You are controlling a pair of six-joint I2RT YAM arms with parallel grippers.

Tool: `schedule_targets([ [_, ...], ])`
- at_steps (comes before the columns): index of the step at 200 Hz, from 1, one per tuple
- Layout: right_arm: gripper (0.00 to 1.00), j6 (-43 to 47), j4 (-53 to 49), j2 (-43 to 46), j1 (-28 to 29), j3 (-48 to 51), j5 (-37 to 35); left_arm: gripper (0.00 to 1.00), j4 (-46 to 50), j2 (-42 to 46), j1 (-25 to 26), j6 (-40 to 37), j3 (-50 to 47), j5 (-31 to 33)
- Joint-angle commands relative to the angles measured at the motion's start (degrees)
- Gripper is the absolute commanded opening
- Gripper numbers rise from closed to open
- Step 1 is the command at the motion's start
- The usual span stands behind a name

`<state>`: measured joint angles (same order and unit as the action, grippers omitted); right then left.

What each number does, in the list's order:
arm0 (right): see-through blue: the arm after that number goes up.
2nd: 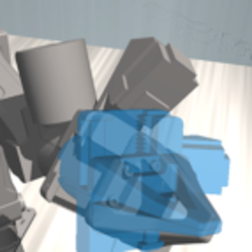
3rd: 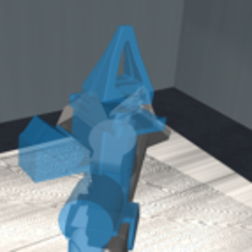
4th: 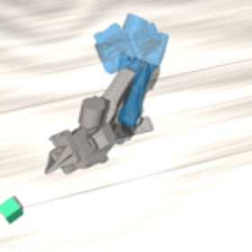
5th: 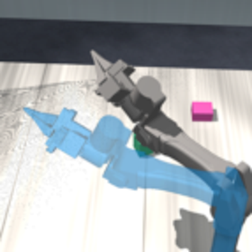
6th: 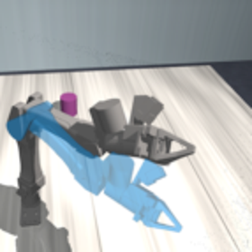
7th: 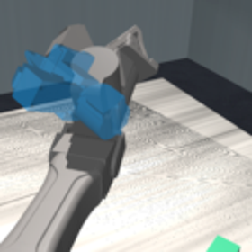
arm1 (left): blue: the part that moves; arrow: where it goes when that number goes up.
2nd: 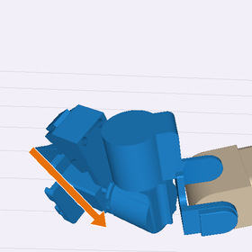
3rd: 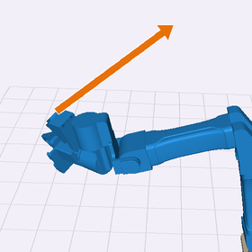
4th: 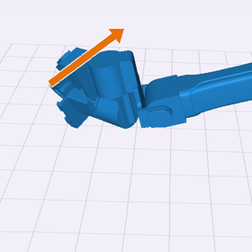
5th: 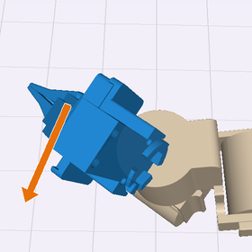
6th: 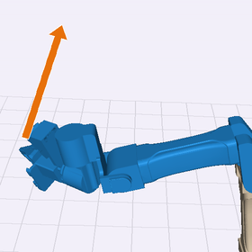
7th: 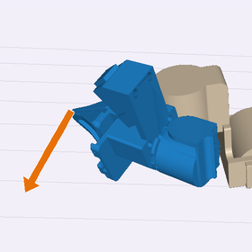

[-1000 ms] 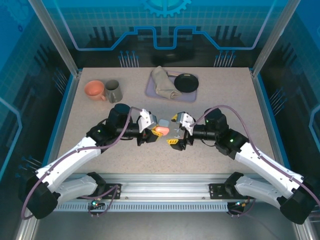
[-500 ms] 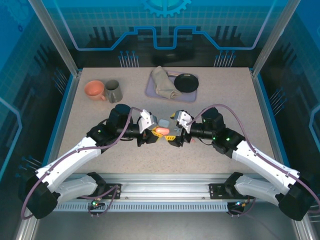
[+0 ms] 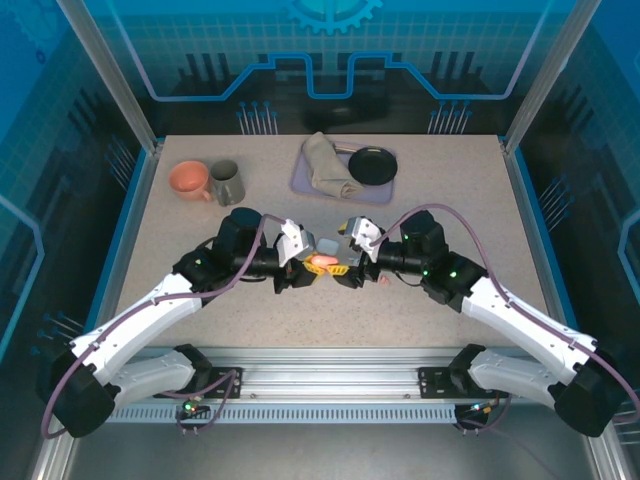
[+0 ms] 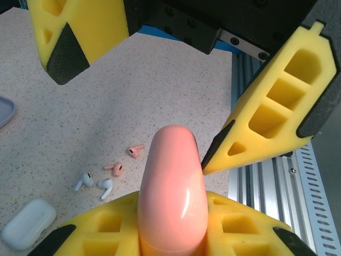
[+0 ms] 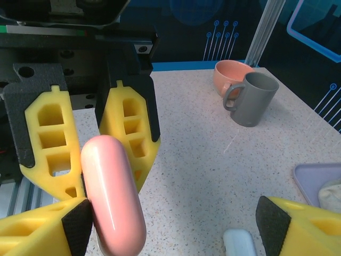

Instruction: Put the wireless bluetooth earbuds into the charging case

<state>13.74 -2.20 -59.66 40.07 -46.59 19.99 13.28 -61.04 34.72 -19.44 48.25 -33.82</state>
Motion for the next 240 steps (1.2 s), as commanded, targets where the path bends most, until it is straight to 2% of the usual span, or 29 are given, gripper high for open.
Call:
schedule_targets([
  [1,0.81,-0.1,0.5,-0.5,-1.1,-3.0,-0.2,0.00,1.6,0.1,0.7,-0.8,1.5,-1.2],
  [91,0.81,-0.6,-2.0,0.4,-4.1,-3.5,1.5,0.00,1.5,-0.1,1.1,-1.5,1.4,-0.5],
  [139,0.84,-2.8,-4.1,5.4,-6.3,-3.1,1.9,0.01,-1.1,0.6,1.1,-0.7,-0.2,3.4],
  [197,0.82,-17.5,-19.3,8.9,-12.3,-5.3,-11.3,0.01,-8.6,6.3,1.1,2.1,-6.7,12.8],
  [240,0.78,-33.0,-28.8,5.0,-16.7,-2.4,-13.7,0.00,-8.7,10.2,1.2,3.7,-8.9,15.4],
])
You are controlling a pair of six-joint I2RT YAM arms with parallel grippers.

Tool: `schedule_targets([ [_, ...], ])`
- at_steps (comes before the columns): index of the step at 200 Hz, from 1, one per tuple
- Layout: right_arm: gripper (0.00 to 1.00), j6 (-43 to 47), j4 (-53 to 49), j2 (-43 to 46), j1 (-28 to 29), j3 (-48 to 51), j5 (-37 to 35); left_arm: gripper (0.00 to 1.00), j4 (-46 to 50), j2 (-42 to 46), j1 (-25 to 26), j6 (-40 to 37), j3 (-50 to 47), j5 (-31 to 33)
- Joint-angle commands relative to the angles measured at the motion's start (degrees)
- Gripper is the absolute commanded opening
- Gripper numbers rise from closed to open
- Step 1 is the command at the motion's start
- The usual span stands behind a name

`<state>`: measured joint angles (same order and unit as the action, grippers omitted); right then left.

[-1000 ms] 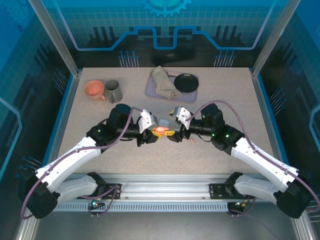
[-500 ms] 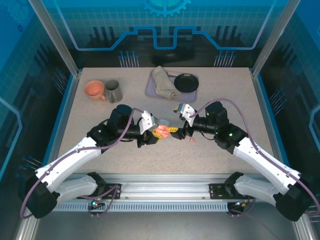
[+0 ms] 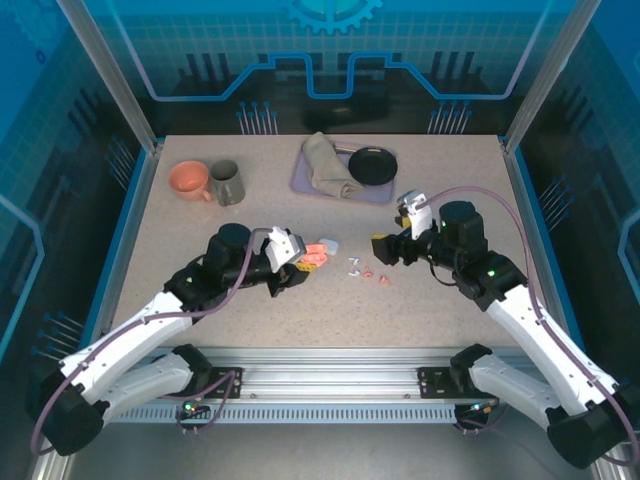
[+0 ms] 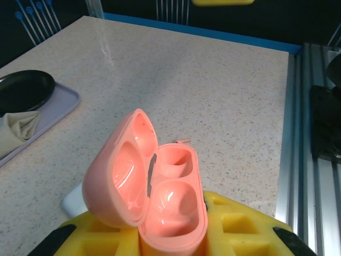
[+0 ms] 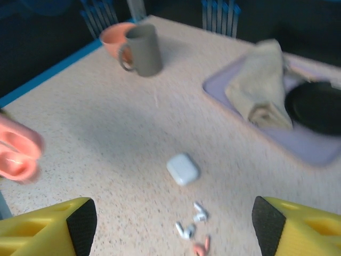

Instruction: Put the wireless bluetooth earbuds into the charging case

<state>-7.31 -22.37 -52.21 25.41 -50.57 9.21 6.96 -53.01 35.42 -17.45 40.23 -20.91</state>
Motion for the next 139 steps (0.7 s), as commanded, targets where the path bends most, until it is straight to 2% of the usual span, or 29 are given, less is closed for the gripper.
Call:
schedule_targets([
  [1,0.78,-12.2,-8.7,-2.6,-2.0,1.7,-2.9,0.00,-2.3,2.2,0.5,1.7,-1.0,2.5],
  [41,0.77,-19.1,-7.6,-8.1,-2.1,8.6,-7.7,0.00,-0.9,3.8,0.5,1.8,-1.5,2.9],
  [62,0.69,-19.2,-6.5,-12.6,-2.2,9.8,-9.1,0.00,-0.6,4.3,0.6,1.9,-1.6,2.8],
  [100,0.60,-19.0,-7.3,-21.8,-2.2,7.0,-7.3,0.00,-0.1,4.8,0.7,2.1,-1.5,2.6],
  [139,0.60,-18.8,-4.3,-27.9,-1.9,5.5,-5.0,0.00,-0.3,4.9,0.9,2.4,-1.6,2.5],
])
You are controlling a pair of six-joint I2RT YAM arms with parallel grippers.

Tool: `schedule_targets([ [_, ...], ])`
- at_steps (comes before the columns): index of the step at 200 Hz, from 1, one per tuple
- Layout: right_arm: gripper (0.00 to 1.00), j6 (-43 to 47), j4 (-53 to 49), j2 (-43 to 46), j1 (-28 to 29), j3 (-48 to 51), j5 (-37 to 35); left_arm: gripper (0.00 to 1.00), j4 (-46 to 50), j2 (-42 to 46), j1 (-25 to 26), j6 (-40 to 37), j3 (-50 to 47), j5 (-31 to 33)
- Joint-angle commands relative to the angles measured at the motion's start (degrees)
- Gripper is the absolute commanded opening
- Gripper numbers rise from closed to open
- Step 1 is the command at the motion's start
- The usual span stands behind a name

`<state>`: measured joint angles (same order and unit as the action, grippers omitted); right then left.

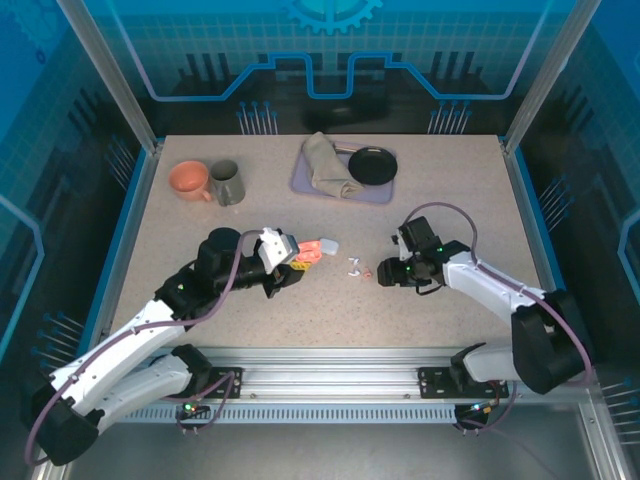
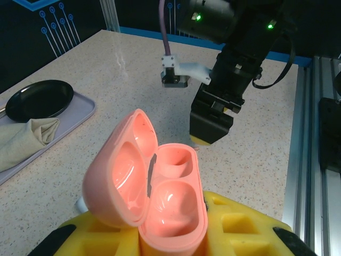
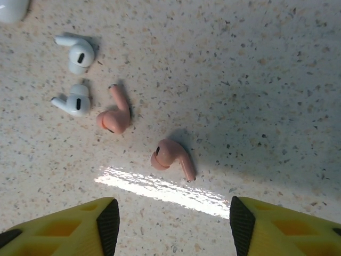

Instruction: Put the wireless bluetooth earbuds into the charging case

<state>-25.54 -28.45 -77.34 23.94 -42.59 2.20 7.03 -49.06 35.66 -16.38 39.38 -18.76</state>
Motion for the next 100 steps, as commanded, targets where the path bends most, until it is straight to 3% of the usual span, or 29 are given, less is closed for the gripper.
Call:
schedule_targets([
  [1,0.60,-0.5,1.8,-2.9,-0.5,-2.5,2.1,0.00,-0.3,0.9,0.7,1.3,-0.8,0.4],
  [60,0.57,0.0,3.2,-11.8,2.1,-10.0,1.9,0.00,0.1,1.1,0.8,0.9,-0.6,0.5],
  [100,0.45,-0.8,4.3,-18.2,2.9,-13.8,2.9,0.00,0.9,1.2,0.8,0.6,-0.4,0.5],
])
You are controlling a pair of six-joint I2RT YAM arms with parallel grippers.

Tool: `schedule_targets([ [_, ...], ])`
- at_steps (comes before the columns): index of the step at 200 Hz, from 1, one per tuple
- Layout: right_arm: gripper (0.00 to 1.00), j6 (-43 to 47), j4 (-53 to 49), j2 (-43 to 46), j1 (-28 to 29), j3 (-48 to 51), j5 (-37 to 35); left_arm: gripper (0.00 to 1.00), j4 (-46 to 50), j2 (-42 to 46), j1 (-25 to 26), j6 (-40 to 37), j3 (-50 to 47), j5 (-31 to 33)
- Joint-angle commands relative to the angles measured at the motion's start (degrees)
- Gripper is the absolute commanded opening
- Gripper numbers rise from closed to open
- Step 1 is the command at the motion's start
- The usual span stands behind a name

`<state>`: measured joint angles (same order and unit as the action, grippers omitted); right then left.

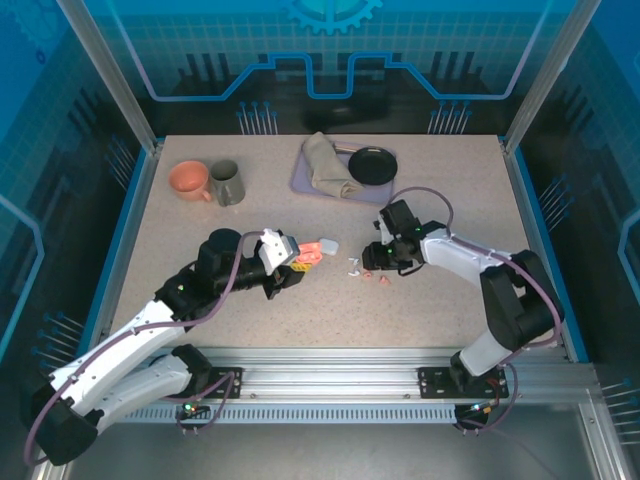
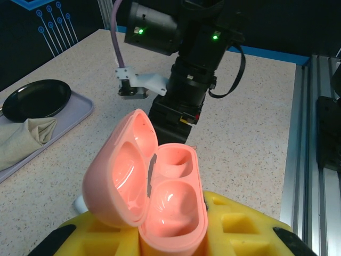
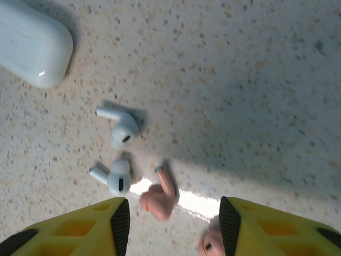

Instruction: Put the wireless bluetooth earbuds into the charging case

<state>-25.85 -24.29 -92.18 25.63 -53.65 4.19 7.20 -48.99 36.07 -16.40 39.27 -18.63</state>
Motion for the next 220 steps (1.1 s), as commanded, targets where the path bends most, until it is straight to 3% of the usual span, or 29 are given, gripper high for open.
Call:
schedule_targets([
  [1,0.44,-0.4,0.1,-3.5,1.2,-2.9,0.9,0.00,0.8,1.2,0.4,0.6,-0.2,0.4],
  [106,0.37,-0.5,0.9,-10.3,3.5,-5.8,3.4,0.00,2.2,2.4,0.4,0.7,-0.7,1.1],
  [220,0.37,1.5,2.3,-10.2,5.2,-5.1,10.9,0.00,3.2,3.3,0.4,0.5,-1.2,2.1],
])
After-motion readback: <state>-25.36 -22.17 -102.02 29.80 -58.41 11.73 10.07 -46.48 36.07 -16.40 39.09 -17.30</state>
